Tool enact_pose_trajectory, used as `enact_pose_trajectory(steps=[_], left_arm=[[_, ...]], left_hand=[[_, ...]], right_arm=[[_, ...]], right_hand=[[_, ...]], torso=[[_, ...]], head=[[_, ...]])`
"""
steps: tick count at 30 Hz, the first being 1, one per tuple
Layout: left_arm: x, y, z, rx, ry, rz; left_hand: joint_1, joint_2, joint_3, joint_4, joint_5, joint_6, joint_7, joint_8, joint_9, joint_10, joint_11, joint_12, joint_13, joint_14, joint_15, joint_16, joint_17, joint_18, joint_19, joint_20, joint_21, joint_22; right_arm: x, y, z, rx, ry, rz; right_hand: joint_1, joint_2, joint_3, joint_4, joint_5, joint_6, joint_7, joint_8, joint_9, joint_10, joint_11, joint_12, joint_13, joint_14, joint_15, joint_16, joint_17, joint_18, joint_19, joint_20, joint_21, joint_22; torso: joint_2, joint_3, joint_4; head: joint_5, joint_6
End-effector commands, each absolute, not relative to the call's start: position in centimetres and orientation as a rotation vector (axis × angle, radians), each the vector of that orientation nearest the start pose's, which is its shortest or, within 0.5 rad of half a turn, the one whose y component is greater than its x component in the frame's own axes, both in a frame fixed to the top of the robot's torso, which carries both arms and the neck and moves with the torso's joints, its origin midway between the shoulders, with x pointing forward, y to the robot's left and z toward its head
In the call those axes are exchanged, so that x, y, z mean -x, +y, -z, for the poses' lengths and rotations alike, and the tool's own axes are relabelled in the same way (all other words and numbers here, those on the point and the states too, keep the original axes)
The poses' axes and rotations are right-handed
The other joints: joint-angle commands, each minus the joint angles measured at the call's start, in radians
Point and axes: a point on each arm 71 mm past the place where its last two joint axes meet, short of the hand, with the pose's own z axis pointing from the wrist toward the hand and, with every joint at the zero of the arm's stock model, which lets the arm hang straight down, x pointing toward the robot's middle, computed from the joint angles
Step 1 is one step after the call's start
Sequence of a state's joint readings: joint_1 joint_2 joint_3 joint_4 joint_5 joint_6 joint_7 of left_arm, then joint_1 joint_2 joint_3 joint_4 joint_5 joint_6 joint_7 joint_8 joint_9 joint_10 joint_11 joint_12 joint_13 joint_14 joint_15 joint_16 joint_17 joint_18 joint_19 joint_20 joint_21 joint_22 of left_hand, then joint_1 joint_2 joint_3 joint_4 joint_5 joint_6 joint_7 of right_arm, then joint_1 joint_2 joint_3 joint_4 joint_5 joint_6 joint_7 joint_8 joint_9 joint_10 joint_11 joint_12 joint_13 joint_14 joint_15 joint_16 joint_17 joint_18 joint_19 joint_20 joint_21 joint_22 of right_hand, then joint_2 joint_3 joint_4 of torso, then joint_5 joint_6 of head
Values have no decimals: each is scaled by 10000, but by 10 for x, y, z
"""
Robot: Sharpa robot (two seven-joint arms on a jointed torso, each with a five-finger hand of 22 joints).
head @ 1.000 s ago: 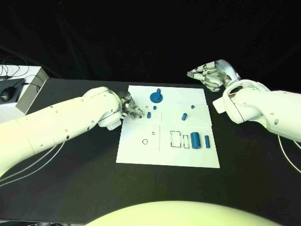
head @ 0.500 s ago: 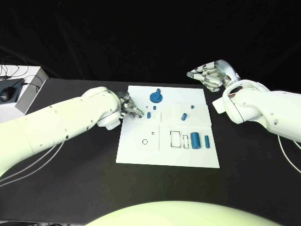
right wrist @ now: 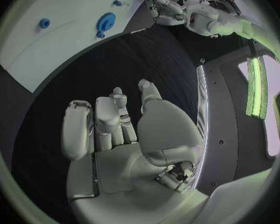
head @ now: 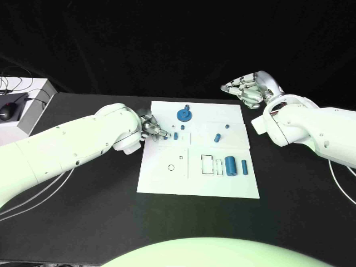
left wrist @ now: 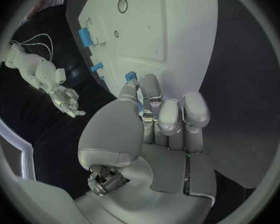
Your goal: Assemble the parts on the task board
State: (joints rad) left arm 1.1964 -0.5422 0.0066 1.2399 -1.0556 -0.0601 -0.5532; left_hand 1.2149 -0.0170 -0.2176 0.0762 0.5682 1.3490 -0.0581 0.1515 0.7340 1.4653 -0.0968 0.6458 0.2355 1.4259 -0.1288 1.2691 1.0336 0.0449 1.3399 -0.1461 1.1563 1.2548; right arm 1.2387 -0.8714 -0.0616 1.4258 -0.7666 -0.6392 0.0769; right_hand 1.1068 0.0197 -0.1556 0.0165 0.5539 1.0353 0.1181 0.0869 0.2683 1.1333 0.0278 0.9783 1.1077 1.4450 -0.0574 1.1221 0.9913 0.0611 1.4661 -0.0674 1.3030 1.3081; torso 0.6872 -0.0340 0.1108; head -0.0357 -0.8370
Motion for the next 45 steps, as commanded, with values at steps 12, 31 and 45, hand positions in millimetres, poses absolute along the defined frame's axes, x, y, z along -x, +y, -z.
enact_pose_trajectory(steps=[12, 31, 45], left_arm=[[-532, 148, 212, 3962, 20977, 5129], [-535, 156, 190, 5252, 20063, 6766], [-537, 140, 168, 2812, 17541, 10105]], left_hand=[[111, -12, -17, 254, -77, 38, 26, -44, 55, 446, -57, 58, -16, -40, -43, 3, 11, -89, -11, -69, -48, 15], [427, -82, 33, 367, -60, -684, 363, -337, -85, -154, 146, -550, -146, -368, 39, -899, -1120, 66, -574, -20, -1014, -648], [3040, 109, 1567, -1288, -33, -3062, 1772, -885, -4559, -3317, 1766, -3790, -1745, -4236, 1584, -5351, -5126, 420, -4114, 1590, -5986, -3653]], right_arm=[[-511, -264, 166, -5533, 14107, -8332], [-511, -266, 167, -5553, 14084, -8302], [-512, -271, 166, -5606, 13876, -8380]], right_hand=[[-14, 71, 25, -48, 29, 28, 16, -62, -15, 26, -72, -9, 7, -9, 32, -45, 0, 39, 845, -7, -17, 1922], [-14, 71, 25, -48, 29, 28, 16, -62, -15, 26, -72, -9, 7, -9, 32, -45, 0, 39, 845, -7, -17, 1922], [36, 89, 58, -149, 37, -48, 53, -97, -62, -168, -47, -333, -254, -42, 50, -182, -119, 65, 827, 9, -180, 1882]], torso=[[2, 5, 3], [0, 13, 1], [-4, -1, 13]], head=[[-36, 7], [-49, 6], [-107, 180]])
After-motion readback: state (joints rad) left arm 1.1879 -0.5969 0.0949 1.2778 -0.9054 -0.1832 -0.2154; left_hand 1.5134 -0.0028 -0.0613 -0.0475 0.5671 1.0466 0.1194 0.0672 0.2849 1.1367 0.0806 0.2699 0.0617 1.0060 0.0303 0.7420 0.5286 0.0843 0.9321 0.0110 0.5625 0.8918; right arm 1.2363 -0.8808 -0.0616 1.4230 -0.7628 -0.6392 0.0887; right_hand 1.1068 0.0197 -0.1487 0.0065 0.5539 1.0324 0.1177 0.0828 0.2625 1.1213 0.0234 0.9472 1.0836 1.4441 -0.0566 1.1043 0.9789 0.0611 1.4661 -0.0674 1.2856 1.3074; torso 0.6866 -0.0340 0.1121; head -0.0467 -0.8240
